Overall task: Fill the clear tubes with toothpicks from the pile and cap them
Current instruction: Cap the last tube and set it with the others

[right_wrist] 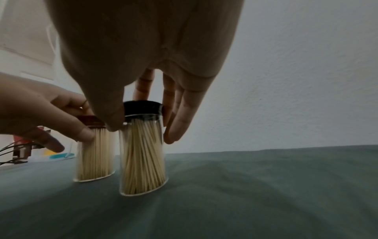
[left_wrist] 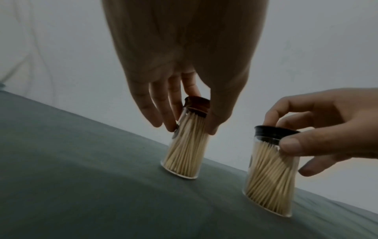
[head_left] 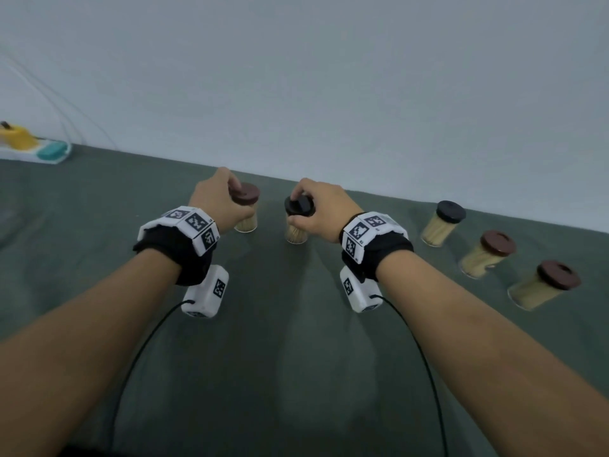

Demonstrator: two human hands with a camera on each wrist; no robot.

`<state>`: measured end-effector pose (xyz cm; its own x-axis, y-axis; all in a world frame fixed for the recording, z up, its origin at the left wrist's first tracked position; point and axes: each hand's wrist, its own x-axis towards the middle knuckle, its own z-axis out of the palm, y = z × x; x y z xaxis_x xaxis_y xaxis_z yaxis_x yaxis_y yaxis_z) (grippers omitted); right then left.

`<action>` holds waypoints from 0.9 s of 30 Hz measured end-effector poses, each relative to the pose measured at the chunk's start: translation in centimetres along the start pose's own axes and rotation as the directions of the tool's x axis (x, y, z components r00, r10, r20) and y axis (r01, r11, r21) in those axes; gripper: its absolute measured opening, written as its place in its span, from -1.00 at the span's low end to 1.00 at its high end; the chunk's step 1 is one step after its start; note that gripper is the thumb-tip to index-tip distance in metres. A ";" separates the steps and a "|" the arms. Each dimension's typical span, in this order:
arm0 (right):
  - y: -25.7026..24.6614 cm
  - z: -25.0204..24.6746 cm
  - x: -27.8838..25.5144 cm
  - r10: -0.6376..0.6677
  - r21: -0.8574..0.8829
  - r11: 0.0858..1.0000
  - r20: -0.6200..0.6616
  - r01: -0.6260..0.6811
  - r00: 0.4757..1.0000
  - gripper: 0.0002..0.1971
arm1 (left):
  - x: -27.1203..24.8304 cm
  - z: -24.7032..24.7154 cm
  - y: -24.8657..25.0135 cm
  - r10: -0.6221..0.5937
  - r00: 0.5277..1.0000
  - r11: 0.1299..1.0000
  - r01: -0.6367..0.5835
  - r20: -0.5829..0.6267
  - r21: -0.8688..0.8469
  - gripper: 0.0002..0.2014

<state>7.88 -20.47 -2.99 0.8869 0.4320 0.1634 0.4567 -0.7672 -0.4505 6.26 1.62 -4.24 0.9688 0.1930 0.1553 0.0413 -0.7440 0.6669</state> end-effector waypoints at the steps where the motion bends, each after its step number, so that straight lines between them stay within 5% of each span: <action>1: -0.1 0.1 -0.1 -0.002 -0.008 1.000 0.002 0.002 1.000 -0.64 | -0.2 0.0 -0.3 -0.006 1.000 1.000 0.006 -0.013 -0.003 -0.63; 10: 1.9 -3.3 -3.2 0.069 -0.068 0.995 0.014 -0.068 0.998 -0.49 | -0.6 -0.3 3.2 0.102 0.995 0.961 -0.092 -0.023 0.260 -0.61; 15: 6.9 -8.7 -7.7 0.231 -0.180 0.950 -0.146 -0.256 0.962 -0.75 | -2.2 3.2 11.3 0.368 0.929 0.929 -0.369 -0.036 -0.021 -0.78; 19: 10.6 -12.8 -11.5 0.351 -0.253 0.873 -0.263 -0.416 0.899 -0.77 | -3.9 8.9 18.4 0.525 0.847 0.845 -0.507 0.081 -0.169 -0.80; 27: 14.8 -15.2 -15.4 0.486 -0.445 0.727 -0.203 -0.522 0.850 -0.70 | -3.9 18.0 25.0 0.484 0.819 0.868 -0.493 0.308 -0.056 -0.66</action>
<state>2.01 -45.74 1.14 0.9899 -0.1022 0.0981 -0.1005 -0.9947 -0.0221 7.88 -29.27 -1.29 0.8885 -0.3998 0.2254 -0.4552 -0.7055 0.5432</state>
